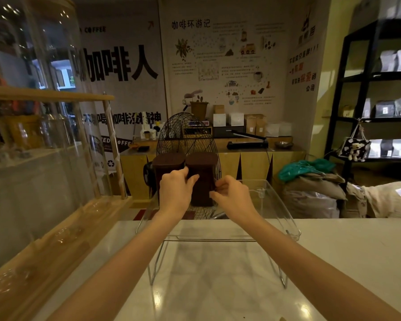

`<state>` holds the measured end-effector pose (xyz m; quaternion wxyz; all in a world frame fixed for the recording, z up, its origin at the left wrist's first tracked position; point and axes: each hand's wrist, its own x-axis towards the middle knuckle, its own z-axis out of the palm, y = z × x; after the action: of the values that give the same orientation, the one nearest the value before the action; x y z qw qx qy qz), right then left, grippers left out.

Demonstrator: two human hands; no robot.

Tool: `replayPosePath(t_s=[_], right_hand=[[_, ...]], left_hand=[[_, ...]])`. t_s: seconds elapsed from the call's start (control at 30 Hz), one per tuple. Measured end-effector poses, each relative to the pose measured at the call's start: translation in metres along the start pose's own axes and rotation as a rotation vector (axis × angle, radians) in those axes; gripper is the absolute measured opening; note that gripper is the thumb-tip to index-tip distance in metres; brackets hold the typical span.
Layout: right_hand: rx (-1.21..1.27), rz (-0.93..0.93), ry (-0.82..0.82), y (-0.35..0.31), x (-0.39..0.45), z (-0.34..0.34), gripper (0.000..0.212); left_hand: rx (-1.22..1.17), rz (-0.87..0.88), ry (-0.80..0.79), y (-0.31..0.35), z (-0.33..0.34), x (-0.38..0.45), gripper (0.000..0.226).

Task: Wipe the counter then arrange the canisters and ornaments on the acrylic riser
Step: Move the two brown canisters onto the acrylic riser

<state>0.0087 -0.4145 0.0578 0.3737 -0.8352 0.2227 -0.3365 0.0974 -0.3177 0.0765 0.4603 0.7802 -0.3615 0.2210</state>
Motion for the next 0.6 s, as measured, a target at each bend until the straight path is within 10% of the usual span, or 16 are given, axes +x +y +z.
replayPosePath(t_s=[0.6], right_hand=[[-0.423,-0.390,-0.238,0.000,-0.100,-0.070,0.026]], left_hand=[[0.363,0.172,-0.231,0.016,-0.034,-0.030,0.054]])
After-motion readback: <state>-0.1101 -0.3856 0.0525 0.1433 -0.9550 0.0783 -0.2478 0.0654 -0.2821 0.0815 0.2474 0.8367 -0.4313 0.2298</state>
